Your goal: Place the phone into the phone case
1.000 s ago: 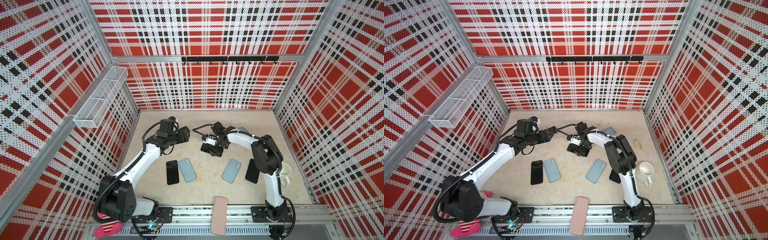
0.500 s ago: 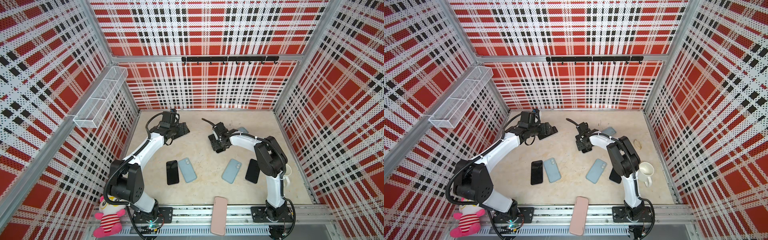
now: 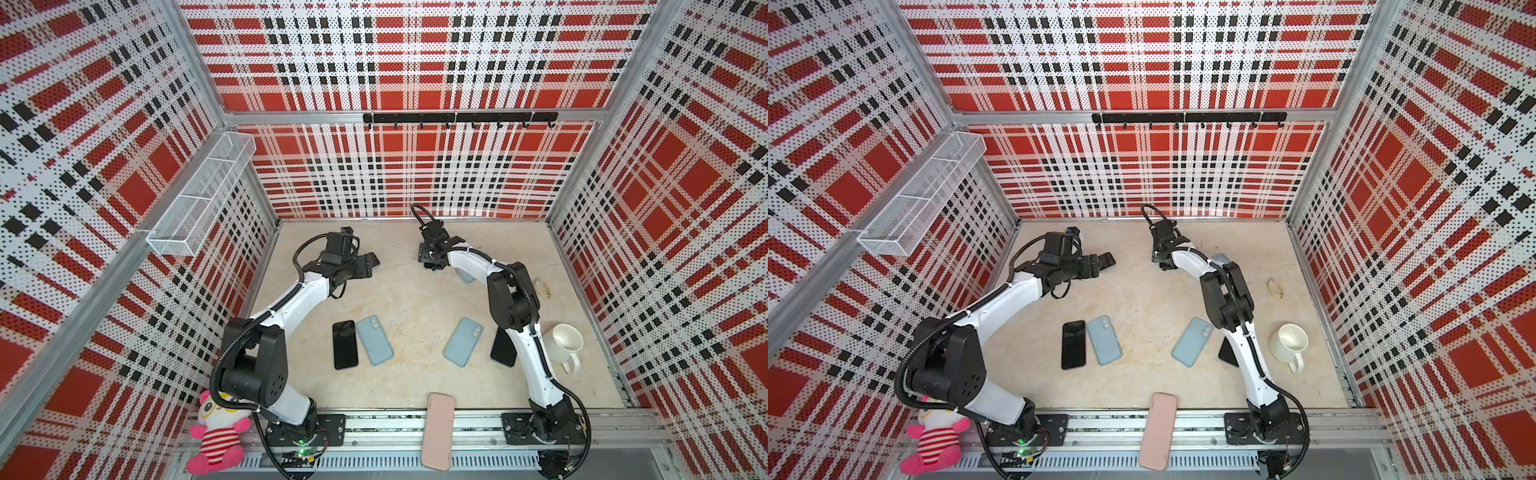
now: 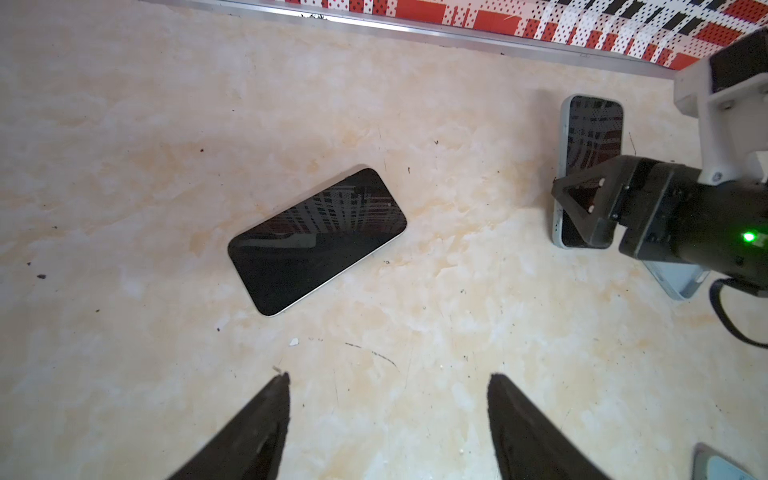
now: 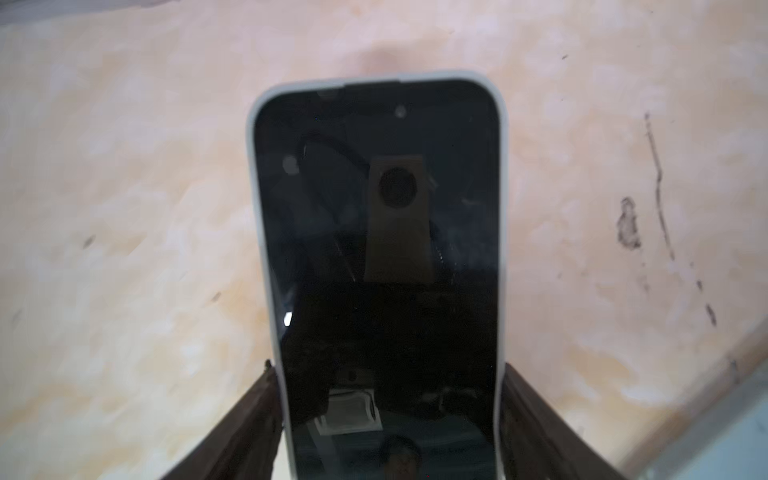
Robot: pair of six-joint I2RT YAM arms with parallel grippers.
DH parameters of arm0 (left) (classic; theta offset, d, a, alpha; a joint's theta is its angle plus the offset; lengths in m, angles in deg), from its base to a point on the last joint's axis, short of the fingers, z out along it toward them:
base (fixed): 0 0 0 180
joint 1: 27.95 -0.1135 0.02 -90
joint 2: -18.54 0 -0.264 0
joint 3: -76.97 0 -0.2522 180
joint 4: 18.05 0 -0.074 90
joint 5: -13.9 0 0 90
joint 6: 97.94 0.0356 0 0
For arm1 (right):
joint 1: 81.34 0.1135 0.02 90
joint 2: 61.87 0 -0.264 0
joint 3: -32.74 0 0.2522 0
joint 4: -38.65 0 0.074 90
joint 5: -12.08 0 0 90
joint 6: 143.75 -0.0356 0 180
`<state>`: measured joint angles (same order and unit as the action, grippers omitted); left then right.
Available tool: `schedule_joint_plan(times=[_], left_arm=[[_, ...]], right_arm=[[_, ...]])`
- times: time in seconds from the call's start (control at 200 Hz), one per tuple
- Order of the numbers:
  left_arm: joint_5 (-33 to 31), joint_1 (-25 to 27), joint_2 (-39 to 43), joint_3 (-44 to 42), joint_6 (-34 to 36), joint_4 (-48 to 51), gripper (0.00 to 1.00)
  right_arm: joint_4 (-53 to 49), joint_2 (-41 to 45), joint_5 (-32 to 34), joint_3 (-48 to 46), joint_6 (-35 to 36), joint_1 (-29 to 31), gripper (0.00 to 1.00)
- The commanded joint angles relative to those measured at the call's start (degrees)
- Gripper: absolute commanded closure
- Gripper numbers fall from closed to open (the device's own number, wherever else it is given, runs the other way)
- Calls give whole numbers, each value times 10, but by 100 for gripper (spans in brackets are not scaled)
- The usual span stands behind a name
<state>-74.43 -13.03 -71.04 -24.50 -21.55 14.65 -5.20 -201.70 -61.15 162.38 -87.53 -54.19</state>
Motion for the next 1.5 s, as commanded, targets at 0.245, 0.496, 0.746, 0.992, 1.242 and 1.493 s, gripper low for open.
schedule_joint_plan(times=[0.245,0.496,0.746,0.992,1.242,1.493], left_arm=[[15,-3,3,-7,2,-16,23],[3,9,3,-5,16,-16,23],[0,12,-1,-6,18,-15,23],[3,13,0,-9,18,-16,24],[37,22,-11,-9,11,-16,23],[60,12,-13,-9,3,-19,24]], right_arm=[[-1,-11,-46,31,57,-15,1],[68,216,24,-216,62,-24,0],[97,381,47,-438,-36,-80,11],[121,360,-6,-478,-94,-123,22],[157,328,-42,-478,-123,-123,29],[167,280,-42,-447,-138,-125,30]])
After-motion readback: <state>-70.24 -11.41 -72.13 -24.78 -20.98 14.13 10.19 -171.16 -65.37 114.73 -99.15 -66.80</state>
